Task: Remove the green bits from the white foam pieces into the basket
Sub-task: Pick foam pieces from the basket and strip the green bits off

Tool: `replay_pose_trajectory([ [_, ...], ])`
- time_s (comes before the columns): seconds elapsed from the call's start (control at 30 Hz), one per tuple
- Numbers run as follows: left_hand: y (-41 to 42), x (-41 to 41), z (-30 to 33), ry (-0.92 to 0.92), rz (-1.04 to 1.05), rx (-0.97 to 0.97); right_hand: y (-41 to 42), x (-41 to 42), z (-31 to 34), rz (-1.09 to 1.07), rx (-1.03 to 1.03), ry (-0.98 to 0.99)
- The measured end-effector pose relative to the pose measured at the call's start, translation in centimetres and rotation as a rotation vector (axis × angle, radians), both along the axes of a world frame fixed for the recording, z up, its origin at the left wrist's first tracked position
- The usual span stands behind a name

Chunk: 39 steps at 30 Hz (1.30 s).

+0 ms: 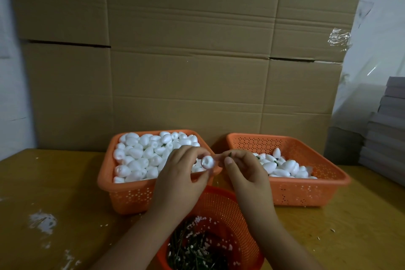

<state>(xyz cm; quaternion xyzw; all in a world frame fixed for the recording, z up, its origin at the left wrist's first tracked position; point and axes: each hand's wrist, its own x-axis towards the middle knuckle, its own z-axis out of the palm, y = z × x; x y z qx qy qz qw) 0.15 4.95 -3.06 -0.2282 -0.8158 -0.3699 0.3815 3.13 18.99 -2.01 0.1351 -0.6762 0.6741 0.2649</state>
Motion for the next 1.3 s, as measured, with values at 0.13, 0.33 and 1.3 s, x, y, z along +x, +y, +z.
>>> replay_pose_trajectory([
  [0.13, -0.2, 0.1, 0.1, -0.008, 0.007, 0.035, 0.3, -0.7, -0.5, -0.085, -0.012, -0.076],
  [0.33, -0.1, 0.1, -0.2, -0.028, -0.027, 0.052, 0.2, -0.9, -0.7, -0.032, 0.000, -0.120],
  [1.3, -0.2, -0.1, -0.1, 0.018, 0.000, 0.055, 0.0, 0.2, -0.1, -0.063, 0.069, 0.073],
])
